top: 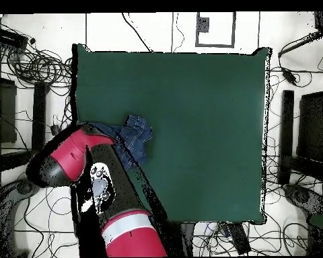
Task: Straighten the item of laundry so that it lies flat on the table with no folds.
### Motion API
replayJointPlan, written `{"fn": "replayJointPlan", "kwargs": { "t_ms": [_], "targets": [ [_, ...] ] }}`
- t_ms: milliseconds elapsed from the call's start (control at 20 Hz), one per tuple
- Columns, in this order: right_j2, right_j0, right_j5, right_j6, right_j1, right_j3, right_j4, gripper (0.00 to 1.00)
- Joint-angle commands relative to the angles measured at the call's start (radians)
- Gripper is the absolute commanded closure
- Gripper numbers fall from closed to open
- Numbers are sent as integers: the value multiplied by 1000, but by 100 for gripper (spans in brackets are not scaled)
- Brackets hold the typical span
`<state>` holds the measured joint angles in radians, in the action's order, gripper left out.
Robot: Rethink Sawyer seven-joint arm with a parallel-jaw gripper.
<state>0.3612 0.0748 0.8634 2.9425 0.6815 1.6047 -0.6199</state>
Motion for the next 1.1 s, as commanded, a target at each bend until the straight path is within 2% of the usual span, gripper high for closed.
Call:
{"fn": "replayJointPlan", "kwargs": {
  "t_ms": [50, 400, 750, 1100],
  "targets": [
    [-29, 0, 129, 11, 0, -107, 79, 0],
    [-44, 27, 200, 5, -37, -167, 108, 0],
    [-72, 64, 211, 14, -146, -236, 95, 0],
    [-103, 83, 240, 33, -201, -241, 113, 0]
  ]
}}
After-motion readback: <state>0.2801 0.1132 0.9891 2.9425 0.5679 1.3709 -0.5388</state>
